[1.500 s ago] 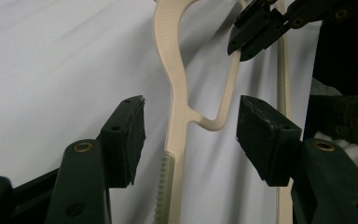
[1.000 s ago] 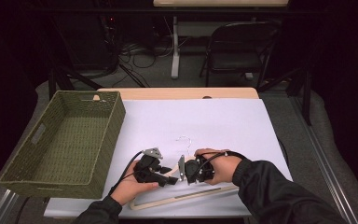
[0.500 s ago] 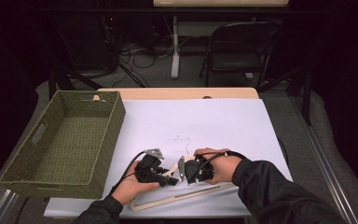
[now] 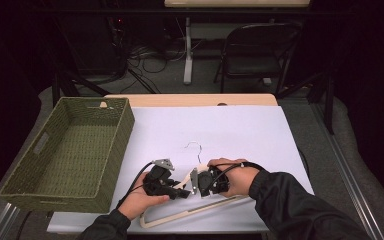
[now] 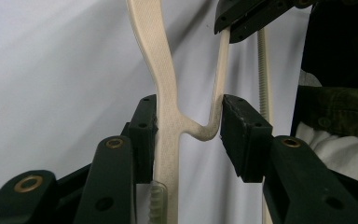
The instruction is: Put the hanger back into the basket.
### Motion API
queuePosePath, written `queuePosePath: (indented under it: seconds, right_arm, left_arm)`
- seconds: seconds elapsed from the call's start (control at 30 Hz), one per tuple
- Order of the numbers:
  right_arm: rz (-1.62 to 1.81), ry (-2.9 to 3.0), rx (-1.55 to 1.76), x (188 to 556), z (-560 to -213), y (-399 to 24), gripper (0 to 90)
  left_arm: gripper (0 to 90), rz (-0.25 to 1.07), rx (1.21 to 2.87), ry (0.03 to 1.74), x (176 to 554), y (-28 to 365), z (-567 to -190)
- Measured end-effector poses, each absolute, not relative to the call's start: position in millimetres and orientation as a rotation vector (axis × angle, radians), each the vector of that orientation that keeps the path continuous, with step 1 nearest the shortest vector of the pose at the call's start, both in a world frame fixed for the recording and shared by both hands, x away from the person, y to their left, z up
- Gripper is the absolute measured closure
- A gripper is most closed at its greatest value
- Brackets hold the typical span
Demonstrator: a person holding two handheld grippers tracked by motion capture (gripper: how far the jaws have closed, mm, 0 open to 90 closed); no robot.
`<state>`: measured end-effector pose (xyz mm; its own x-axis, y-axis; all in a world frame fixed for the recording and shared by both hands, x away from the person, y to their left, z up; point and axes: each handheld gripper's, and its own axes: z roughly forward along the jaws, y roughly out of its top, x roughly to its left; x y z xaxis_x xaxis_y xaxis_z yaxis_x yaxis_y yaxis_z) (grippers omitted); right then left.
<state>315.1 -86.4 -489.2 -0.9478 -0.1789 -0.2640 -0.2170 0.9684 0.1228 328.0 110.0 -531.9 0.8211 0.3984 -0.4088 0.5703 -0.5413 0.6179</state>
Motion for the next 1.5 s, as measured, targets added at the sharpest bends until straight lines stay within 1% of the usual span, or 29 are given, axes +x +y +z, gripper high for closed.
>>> queuePosePath:
  seconds: [0.23, 0.3, 0.33, 0.57, 0.87, 1.17, 1.23, 1.27, 1.3, 1.33, 1.5]
  right_arm:
    - [0.212, 2.853, -0.299, 314.2, -487.3, -84.7, 84.9]
    - [0.213, 2.852, -0.300, 314.4, -486.7, -84.3, 84.9]
    - [0.211, 2.851, -0.300, 314.3, -486.5, -84.2, 84.8]
    - [0.191, 2.839, -0.318, 313.2, -487.9, -83.5, 84.8]
    - [0.185, 2.839, -0.312, 313.3, -488.1, -83.0, 84.9]
    - [0.190, 2.837, -0.309, 313.5, -489.4, -82.6, 84.2]
    - [0.197, 2.838, -0.300, 314.0, -490.1, -82.4, 83.2]
    - [0.205, 2.841, -0.290, 314.5, -489.9, -82.6, 81.5]
    - [0.229, 2.842, -0.273, 314.9, -489.6, -83.2, 76.8]
    - [0.251, 2.853, -0.254, 315.4, -488.8, -83.7, 74.7]
    - [0.315, 2.847, -0.223, 314.0, -483.7, -88.9, 67.3]
  left_arm:
    - [67.0, -0.254, 2.213, 0.682, 324.3, 111.7, -521.7]
    - [67.8, -0.251, 2.218, 0.686, 324.2, 111.7, -520.9]
    - [67.8, -0.266, 2.218, 0.688, 324.3, 111.8, -521.1]
    - [75.6, -0.288, 2.234, 0.673, 323.7, 111.2, -521.6]
    - [75.8, -0.320, 2.245, 0.683, 326.9, 109.7, -524.0]
    - [79.7, -0.354, 2.262, 0.673, 328.8, 109.3, -522.8]
    - [81.2, -0.380, 2.256, 0.677, 330.1, 110.3, -523.1]
    - [82.0, -0.399, 2.248, 0.674, 330.8, 110.7, -523.2]
    - [83.3, -0.423, 2.237, 0.669, 331.4, 111.1, -523.3]
    - [84.4, -0.445, 2.232, 0.663, 331.7, 111.3, -522.9]
    - [86.5, -0.479, 2.223, 0.652, 332.3, 111.5, -522.5]
